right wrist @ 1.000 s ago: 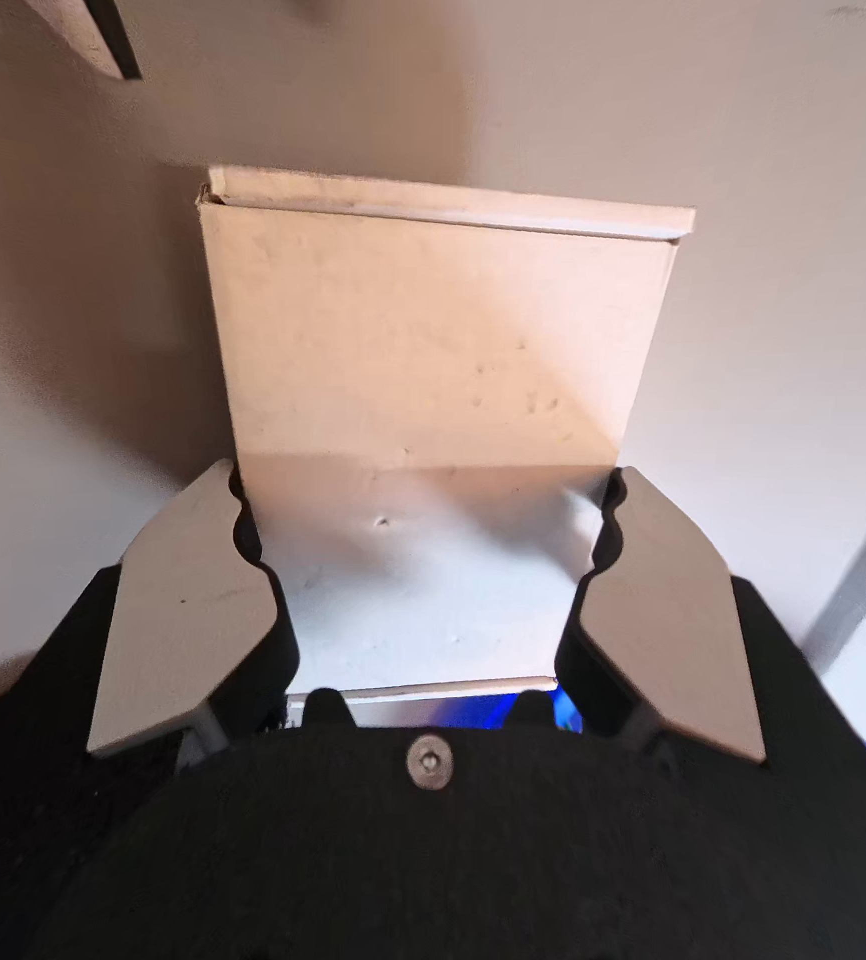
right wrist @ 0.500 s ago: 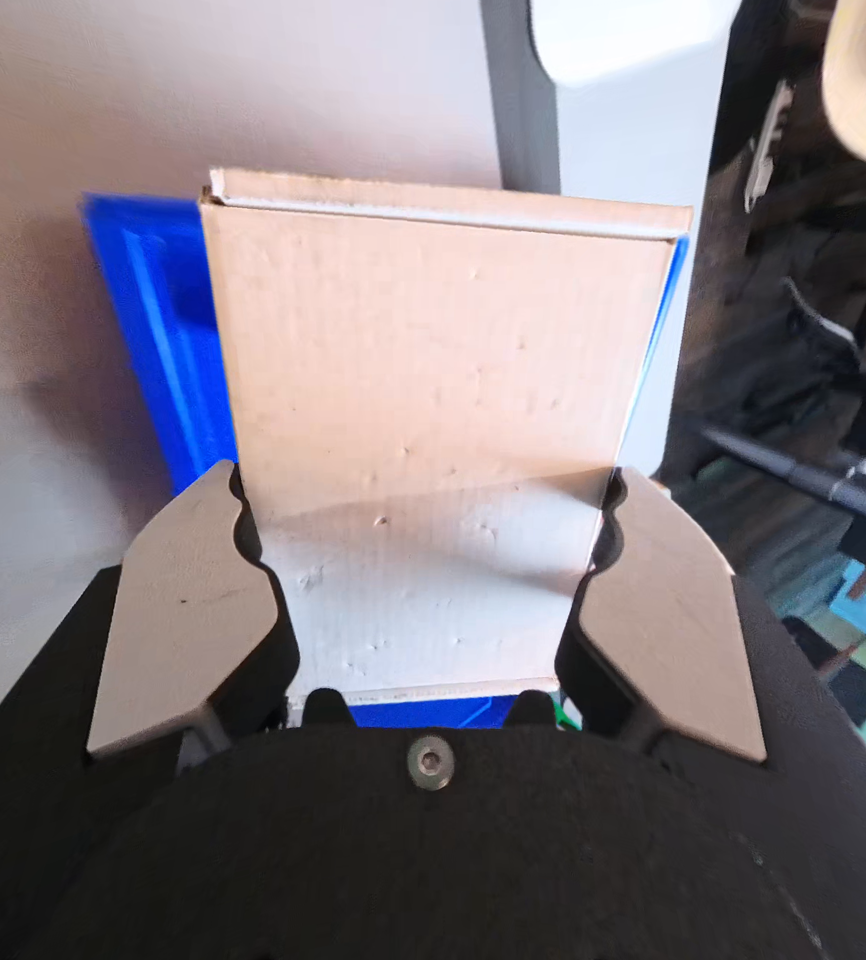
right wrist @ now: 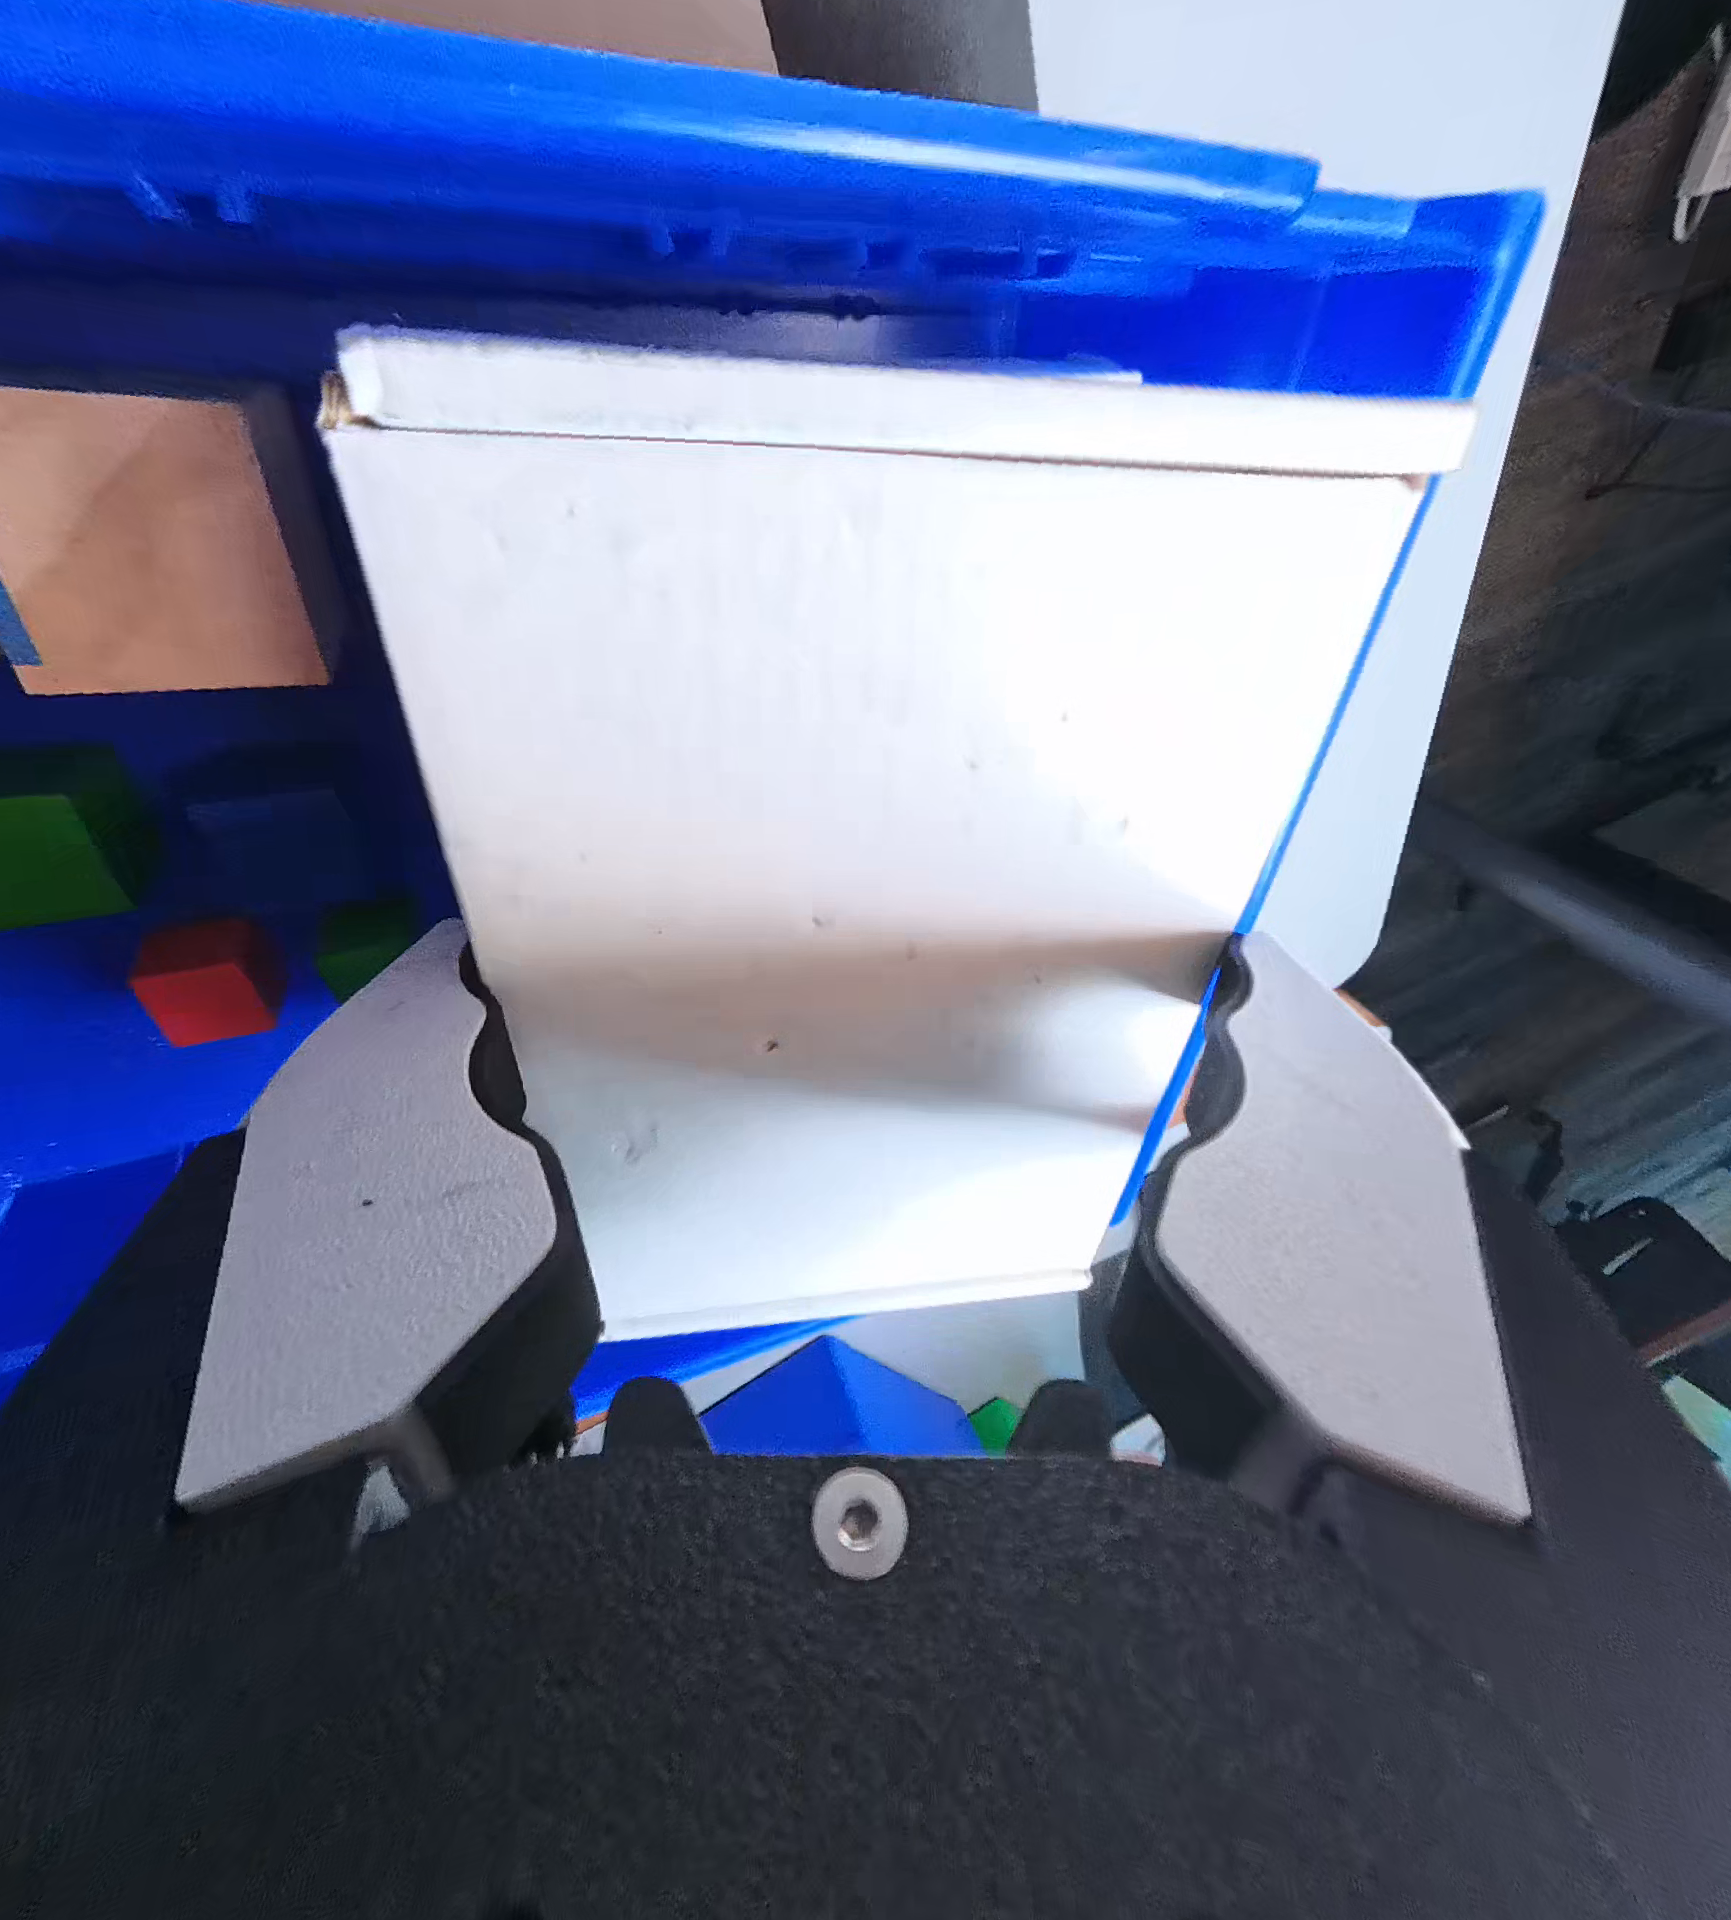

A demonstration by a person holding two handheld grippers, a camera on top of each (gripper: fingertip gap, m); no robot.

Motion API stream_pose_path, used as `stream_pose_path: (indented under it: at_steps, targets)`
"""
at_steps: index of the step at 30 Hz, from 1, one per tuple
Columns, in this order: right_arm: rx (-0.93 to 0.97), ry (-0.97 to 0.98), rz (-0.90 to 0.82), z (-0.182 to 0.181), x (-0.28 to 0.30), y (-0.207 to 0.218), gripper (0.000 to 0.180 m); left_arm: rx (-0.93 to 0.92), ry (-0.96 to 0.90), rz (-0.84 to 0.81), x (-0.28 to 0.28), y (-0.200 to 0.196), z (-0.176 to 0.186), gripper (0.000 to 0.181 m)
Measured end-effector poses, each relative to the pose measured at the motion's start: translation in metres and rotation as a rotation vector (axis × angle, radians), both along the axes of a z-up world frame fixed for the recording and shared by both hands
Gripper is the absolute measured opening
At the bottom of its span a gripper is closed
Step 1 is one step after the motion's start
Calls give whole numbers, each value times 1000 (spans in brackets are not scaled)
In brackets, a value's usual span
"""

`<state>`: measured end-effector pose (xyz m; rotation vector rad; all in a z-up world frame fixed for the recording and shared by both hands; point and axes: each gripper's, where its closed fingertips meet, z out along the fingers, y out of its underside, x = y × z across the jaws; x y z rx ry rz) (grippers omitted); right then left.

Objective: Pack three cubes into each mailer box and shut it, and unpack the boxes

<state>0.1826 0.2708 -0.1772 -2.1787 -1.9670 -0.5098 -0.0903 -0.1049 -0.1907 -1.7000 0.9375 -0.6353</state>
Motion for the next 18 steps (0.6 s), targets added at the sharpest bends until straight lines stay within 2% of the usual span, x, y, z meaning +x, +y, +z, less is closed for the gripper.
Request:
stream_pose_path:
  at_steps: [2,6,10,13,18]
  targets:
    - [43,-7,23,5,-1,10,115,-12,-2,0,0,2,-2,73]
    - [73,-31,22,3,3,15,116,-20,9,-8,2,3,-6,73]
    - [128,19,45,11,-3,3,106,-3,3,4,0,3,-2,72]
    - [146,166,58,25,-21,-25,100,6,-17,40,-6,6,4,71]
    - [121,397,127,32,-48,-105,89,27,-49,145,-30,19,18,70]
